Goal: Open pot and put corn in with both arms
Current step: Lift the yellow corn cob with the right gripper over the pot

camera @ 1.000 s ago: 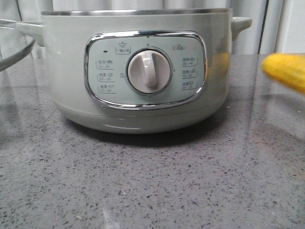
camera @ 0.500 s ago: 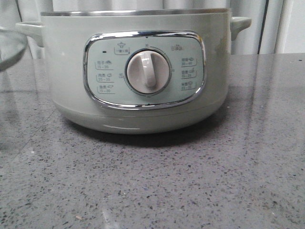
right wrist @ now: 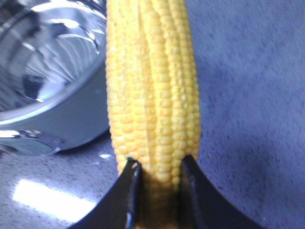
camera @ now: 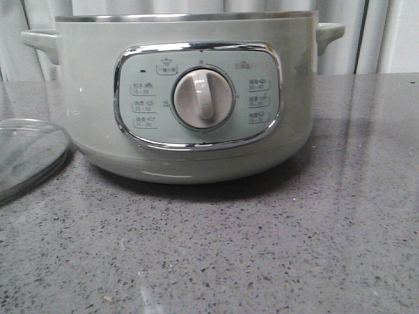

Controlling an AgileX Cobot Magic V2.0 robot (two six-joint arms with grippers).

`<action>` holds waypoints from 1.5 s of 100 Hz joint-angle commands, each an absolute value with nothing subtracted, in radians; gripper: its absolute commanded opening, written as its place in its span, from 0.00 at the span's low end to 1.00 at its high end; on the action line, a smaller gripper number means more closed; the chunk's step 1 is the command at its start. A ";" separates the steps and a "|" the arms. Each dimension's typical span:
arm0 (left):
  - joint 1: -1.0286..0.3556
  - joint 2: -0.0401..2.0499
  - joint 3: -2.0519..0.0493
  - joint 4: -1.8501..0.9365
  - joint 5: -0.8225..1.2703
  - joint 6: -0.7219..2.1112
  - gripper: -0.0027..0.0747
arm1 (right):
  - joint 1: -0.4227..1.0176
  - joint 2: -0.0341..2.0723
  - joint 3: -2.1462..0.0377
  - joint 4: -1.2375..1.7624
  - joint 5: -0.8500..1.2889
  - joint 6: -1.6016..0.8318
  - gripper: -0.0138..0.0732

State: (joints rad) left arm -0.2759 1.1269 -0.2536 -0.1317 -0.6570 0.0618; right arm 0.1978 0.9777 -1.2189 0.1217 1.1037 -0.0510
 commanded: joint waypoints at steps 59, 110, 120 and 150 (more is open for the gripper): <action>-0.284 1.010 -0.285 -0.121 -0.812 0.036 0.63 | 0.504 1.368 -1.566 0.147 1.039 -0.081 0.08; -0.284 0.679 -0.285 -0.118 -0.695 0.036 0.63 | 0.504 1.523 -1.594 0.147 0.915 -0.081 0.64; -0.284 0.631 -0.285 -0.112 -0.693 0.036 0.63 | 0.504 1.521 -1.594 0.147 0.905 -0.081 0.64; -0.284 0.467 -0.330 -0.102 -0.568 0.036 0.37 | 0.504 1.478 -1.594 0.147 0.906 -0.069 0.38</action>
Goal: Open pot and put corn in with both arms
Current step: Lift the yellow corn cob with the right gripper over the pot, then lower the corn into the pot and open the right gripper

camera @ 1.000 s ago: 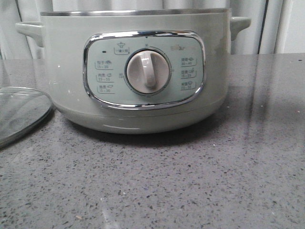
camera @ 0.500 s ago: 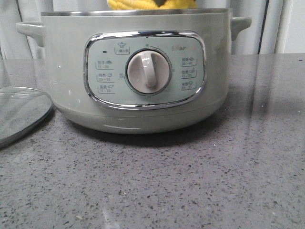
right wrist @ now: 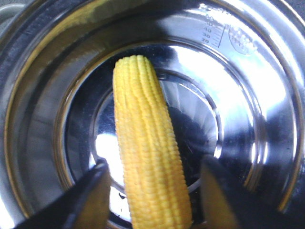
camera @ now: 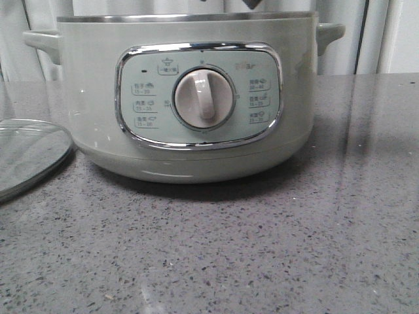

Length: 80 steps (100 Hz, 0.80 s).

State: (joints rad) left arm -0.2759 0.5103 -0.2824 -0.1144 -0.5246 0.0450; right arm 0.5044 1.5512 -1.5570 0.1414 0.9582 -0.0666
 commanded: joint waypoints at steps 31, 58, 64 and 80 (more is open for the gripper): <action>-0.284 0.272 -0.339 -0.036 -0.467 0.034 0.01 | 0.504 1.325 -1.588 0.144 0.906 -0.069 0.08; -0.284 0.102 -0.339 -0.041 -0.245 0.021 0.01 | 0.504 1.120 -1.447 0.058 0.802 -0.071 0.08; -0.284 0.068 -0.339 -0.042 -0.186 0.021 0.01 | 0.504 1.053 -1.381 0.023 0.764 -0.071 0.08; -0.284 0.019 -0.335 -0.042 -0.045 0.021 0.01 | 0.503 0.865 -1.173 -0.029 0.621 -0.071 0.08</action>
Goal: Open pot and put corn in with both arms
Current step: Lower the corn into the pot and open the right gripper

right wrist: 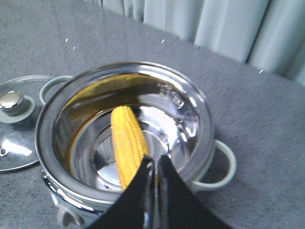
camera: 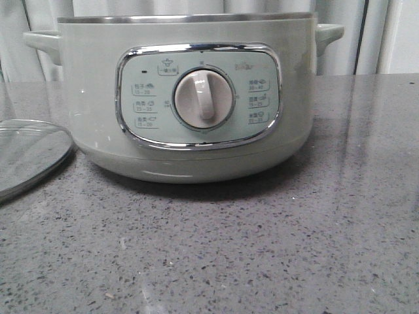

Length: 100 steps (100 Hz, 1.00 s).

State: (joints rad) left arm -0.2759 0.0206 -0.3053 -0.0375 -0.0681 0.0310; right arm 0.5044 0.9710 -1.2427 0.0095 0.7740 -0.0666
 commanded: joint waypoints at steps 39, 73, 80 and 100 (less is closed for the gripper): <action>-0.284 0.010 -0.236 -0.094 -0.015 0.021 0.01 | 0.503 0.383 -0.691 -0.156 0.360 -0.071 0.08; -0.284 0.010 -0.180 -0.095 0.024 0.021 0.01 | 0.503 0.107 -0.466 -0.210 0.353 -0.071 0.09; -0.284 0.010 -0.180 -0.095 0.024 0.021 0.01 | 0.503 0.078 -0.448 -0.210 0.380 -0.071 0.09; -0.284 0.010 -0.180 -0.095 0.024 0.021 0.01 | 0.503 0.069 -0.424 -0.210 0.389 -0.071 0.09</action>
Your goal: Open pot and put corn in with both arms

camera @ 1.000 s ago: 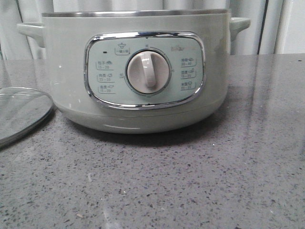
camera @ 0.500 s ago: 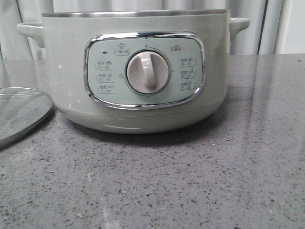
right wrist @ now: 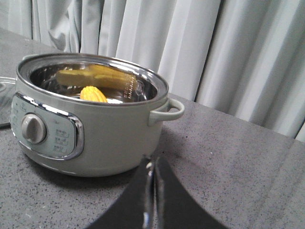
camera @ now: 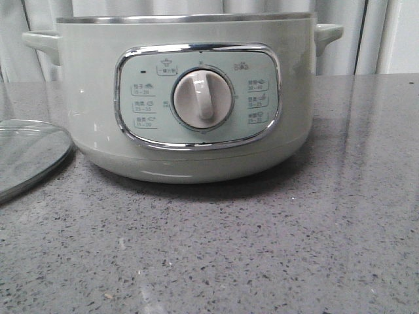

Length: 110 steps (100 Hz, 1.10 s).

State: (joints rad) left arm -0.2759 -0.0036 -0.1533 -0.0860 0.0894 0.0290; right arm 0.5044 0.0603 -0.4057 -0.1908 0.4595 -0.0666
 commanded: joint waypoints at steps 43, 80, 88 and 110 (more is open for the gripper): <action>-0.284 0.010 -0.156 -0.095 0.000 0.021 0.01 | 0.503 0.069 -0.424 -0.210 0.391 -0.071 0.09; -0.062 -0.025 0.024 -0.089 -0.027 0.021 0.01 | 0.503 0.069 -0.424 -0.210 0.391 -0.071 0.09; -0.017 -0.036 0.024 -0.087 0.042 0.021 0.01 | 0.503 0.069 -0.424 -0.210 0.391 -0.071 0.09; 0.019 -0.036 0.024 -0.087 0.270 0.021 0.01 | 0.503 0.069 -0.424 -0.210 0.391 -0.071 0.09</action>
State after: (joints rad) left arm 0.0159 -0.0036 0.0028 -0.0845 0.2617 0.0290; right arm 0.5044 0.0603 -0.3987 -0.1929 0.4651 -0.0666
